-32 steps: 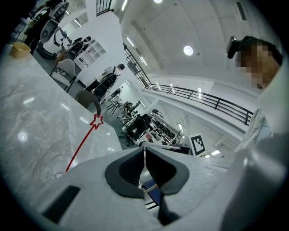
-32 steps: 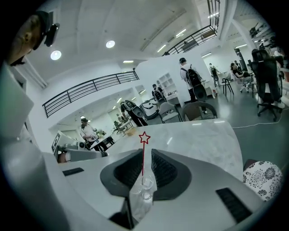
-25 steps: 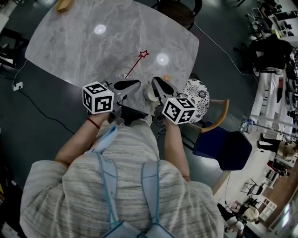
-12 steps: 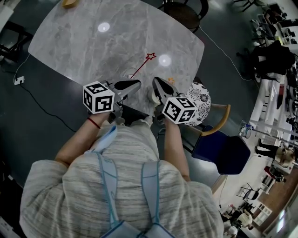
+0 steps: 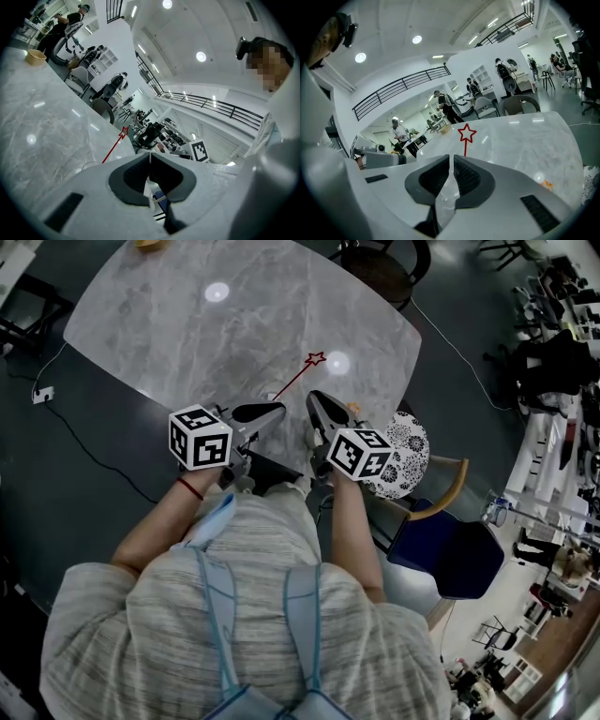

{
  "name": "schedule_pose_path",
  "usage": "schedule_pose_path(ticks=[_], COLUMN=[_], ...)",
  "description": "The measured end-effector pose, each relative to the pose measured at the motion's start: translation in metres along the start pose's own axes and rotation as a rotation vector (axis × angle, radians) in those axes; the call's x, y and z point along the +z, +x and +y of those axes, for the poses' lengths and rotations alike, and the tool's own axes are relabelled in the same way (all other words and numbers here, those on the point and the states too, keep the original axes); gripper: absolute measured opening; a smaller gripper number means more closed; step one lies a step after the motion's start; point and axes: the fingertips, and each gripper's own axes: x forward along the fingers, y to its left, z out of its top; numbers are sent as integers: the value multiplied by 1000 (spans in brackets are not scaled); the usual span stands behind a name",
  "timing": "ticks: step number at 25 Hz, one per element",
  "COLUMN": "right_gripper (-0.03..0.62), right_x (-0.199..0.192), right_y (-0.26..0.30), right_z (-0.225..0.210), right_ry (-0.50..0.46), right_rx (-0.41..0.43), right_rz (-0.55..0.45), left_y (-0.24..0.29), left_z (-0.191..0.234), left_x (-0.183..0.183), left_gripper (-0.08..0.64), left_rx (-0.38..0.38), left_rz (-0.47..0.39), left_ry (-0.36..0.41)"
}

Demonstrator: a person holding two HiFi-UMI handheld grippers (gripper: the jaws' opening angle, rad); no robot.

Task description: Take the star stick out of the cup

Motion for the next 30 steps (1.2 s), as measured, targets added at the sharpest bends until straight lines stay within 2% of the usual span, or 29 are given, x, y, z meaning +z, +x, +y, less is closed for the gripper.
schedule_pose_path(ticks=[9, 15, 19, 30], right_gripper=[15, 19, 65, 64], right_x=[-3, -9, -11, -16], right_y=[23, 37, 44, 67], right_z=[3, -6, -12, -25], right_ry=[7, 28, 51, 74], right_rx=[19, 0, -5, -28], right_rz=[24, 37, 49, 67], left_y=[-9, -11, -12, -17], left_z=[9, 15, 18, 31], left_x=[4, 5, 6, 6], left_gripper=[23, 23, 23, 23], left_rx=[16, 19, 25, 39], left_rz=[-9, -10, -6, 1], left_ry=[-11, -16, -20, -29])
